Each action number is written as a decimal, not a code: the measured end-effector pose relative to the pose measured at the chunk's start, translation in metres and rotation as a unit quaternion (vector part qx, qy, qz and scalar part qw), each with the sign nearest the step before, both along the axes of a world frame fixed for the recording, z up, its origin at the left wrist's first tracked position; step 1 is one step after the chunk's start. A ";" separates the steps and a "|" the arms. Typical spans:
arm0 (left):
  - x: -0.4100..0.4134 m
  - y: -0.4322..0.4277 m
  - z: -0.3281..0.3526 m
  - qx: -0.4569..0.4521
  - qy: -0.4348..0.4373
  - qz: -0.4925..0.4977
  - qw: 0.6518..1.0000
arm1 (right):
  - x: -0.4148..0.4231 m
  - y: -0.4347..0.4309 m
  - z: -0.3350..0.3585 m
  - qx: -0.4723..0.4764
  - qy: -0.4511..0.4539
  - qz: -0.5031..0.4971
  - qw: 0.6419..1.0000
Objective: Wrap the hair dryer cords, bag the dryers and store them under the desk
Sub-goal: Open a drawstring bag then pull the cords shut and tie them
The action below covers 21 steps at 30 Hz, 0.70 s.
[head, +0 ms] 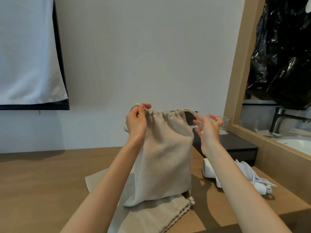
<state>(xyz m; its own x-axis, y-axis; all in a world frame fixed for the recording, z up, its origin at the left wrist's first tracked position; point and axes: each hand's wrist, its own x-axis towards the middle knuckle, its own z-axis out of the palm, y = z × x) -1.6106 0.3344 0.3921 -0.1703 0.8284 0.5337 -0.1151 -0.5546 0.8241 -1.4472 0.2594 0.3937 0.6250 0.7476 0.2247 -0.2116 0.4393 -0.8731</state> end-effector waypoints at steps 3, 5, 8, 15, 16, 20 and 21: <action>-0.004 0.003 -0.002 0.013 0.008 -0.011 1.000 | -0.007 0.000 -0.005 -0.083 -0.103 0.029 0.991; -0.004 0.002 -0.004 0.019 0.017 -0.019 0.999 | -0.017 0.001 -0.006 -0.124 -0.183 0.040 0.974; -0.006 -0.001 -0.005 0.020 0.007 -0.027 0.999 | -0.027 0.006 -0.004 -0.098 -0.220 -0.001 0.971; -0.008 -0.009 -0.005 0.017 0.004 -0.028 0.999 | -0.034 0.011 0.005 -0.084 -0.212 -0.007 0.974; -0.008 -0.010 -0.004 0.015 0.001 -0.026 1.000 | -0.034 0.012 0.007 -0.083 -0.206 -0.003 0.975; -0.006 -0.013 -0.002 0.022 0.012 -0.022 0.999 | -0.038 0.017 0.018 -0.039 -0.186 -0.024 0.981; -0.005 -0.014 -0.001 0.024 0.016 -0.019 0.999 | -0.038 0.020 0.020 -0.026 -0.186 -0.042 0.981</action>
